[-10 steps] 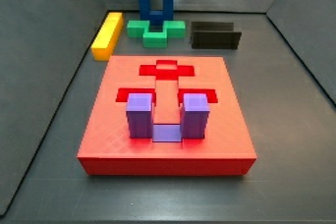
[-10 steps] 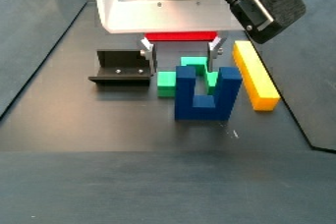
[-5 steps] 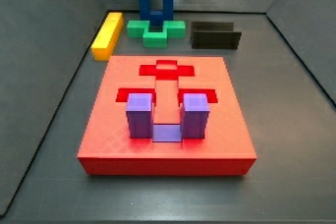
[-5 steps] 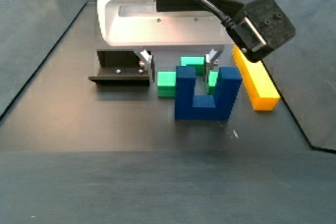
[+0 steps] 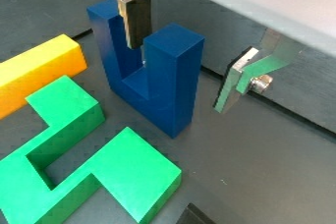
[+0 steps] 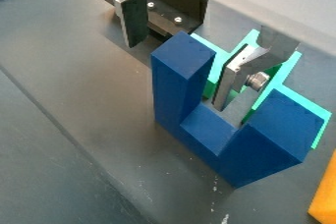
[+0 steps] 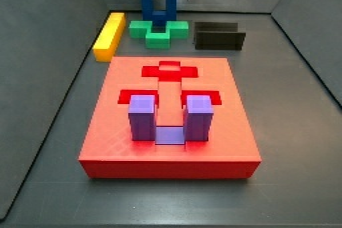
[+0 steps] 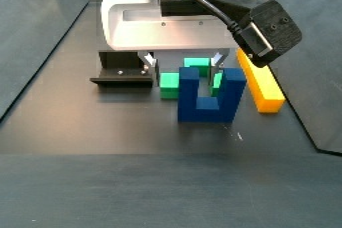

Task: Pick up the blue object. Move up. Move to above the board. Insert the blue object.
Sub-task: Pick up the blue object.

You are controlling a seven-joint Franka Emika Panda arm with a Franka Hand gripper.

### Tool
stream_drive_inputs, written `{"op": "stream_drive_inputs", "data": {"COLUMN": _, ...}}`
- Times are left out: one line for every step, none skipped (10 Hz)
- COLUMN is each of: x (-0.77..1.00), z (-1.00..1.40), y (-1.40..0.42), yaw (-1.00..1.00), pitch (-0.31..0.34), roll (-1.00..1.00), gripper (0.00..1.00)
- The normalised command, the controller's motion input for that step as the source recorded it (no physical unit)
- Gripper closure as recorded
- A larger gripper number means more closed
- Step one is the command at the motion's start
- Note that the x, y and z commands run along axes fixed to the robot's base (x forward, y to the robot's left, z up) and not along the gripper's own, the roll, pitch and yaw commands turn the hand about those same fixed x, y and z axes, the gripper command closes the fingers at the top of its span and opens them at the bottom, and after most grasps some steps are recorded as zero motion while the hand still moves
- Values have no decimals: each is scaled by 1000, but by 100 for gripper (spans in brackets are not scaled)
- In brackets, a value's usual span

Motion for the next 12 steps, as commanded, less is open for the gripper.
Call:
{"op": "stream_drive_inputs", "data": {"x": 0, "z": -149, "y": 0, "yaw": 0, "pitch": 0, "roll": 0, "gripper": 0}}
{"op": "stream_drive_inputs", "data": {"x": 0, "z": -140, "y": 0, "yaw": 0, "pitch": 3, "roll": 0, "gripper": 0}}
{"op": "stream_drive_inputs", "data": {"x": 0, "z": -163, "y": 0, "yaw": 0, "pitch": 3, "roll": 0, "gripper": 0}}
{"op": "stream_drive_inputs", "data": {"x": 0, "z": -154, "y": 0, "yaw": 0, "pitch": 4, "roll": 0, "gripper": 0}}
{"op": "stream_drive_inputs", "data": {"x": 0, "z": -97, "y": 0, "yaw": 0, "pitch": 14, "roll": 0, "gripper": 0}}
{"op": "stream_drive_inputs", "data": {"x": 0, "z": -23, "y": 46, "yaw": 0, "pitch": 21, "roll": -26, "gripper": 0}}
{"op": "stream_drive_inputs", "data": {"x": 0, "z": -17, "y": 97, "yaw": 0, "pitch": 23, "roll": -53, "gripper": 0}}
{"op": "stream_drive_inputs", "data": {"x": 0, "z": 0, "y": 9, "yaw": 0, "pitch": 14, "roll": -19, "gripper": 0}}
{"op": "stream_drive_inputs", "data": {"x": 0, "z": -17, "y": 0, "yaw": 0, "pitch": 0, "roll": 0, "gripper": 0}}
{"op": "stream_drive_inputs", "data": {"x": 0, "z": -17, "y": -66, "yaw": 0, "pitch": 0, "roll": 31, "gripper": 0}}
{"op": "stream_drive_inputs", "data": {"x": 0, "z": -26, "y": -120, "yaw": 0, "pitch": 0, "roll": 53, "gripper": 0}}
{"op": "stream_drive_inputs", "data": {"x": 0, "z": 0, "y": 0, "yaw": 0, "pitch": 0, "roll": 0, "gripper": 100}}
